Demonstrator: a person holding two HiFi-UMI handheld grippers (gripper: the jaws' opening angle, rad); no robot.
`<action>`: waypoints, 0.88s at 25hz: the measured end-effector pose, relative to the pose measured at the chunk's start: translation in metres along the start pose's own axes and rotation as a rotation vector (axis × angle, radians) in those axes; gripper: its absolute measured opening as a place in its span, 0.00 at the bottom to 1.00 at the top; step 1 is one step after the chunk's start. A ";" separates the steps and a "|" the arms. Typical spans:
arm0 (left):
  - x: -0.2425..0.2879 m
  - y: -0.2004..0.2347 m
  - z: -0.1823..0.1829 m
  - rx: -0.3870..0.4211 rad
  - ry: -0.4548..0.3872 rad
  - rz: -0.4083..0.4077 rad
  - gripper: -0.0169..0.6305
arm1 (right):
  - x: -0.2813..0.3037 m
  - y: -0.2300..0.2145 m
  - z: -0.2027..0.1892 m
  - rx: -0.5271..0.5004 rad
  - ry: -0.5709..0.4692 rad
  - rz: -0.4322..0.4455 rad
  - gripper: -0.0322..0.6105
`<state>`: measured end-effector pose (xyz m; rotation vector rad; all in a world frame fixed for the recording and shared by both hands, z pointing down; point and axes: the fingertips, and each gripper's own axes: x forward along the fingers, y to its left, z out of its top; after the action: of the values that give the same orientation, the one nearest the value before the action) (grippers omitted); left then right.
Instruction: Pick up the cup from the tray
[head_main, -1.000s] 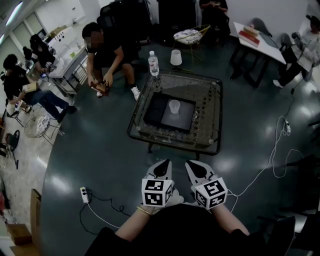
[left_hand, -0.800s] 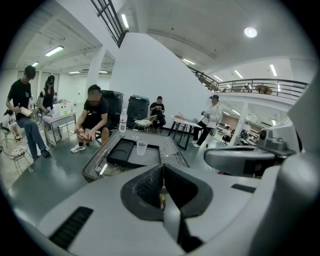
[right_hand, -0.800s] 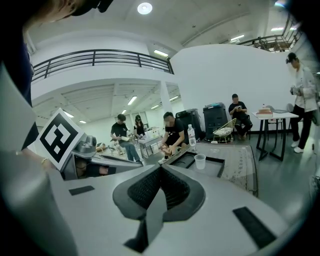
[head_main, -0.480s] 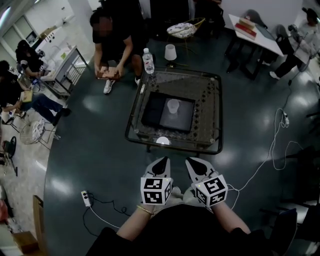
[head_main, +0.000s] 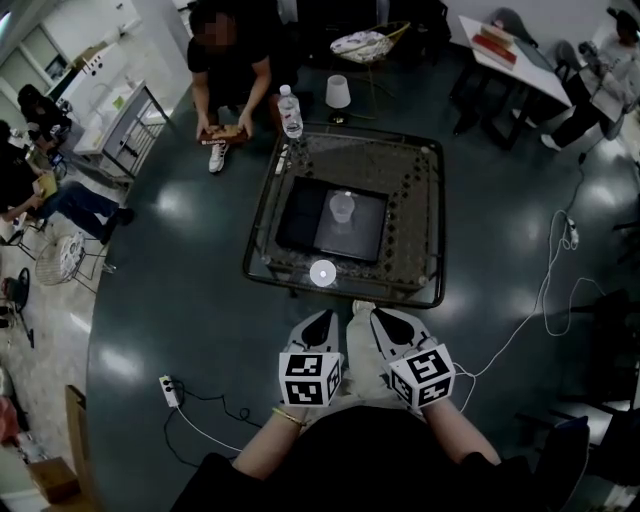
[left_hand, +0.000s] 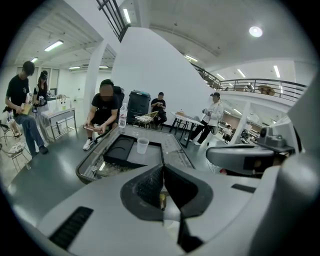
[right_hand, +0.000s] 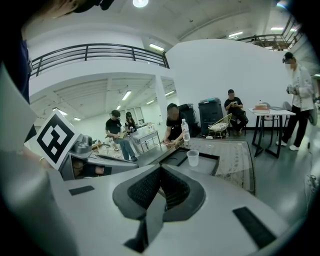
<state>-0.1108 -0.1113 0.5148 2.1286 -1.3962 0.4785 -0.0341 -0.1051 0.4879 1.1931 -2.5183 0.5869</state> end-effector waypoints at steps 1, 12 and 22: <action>0.005 0.001 0.001 -0.003 0.002 0.001 0.05 | 0.004 -0.004 0.003 -0.005 0.000 0.003 0.07; 0.071 0.018 0.019 -0.006 0.032 0.012 0.05 | 0.054 -0.053 0.023 0.003 0.037 0.032 0.07; 0.147 0.038 0.032 -0.032 0.077 0.006 0.19 | 0.100 -0.096 0.032 0.013 0.088 0.048 0.07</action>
<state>-0.0867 -0.2498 0.5817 2.0590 -1.3586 0.5311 -0.0234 -0.2419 0.5255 1.0897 -2.4790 0.6537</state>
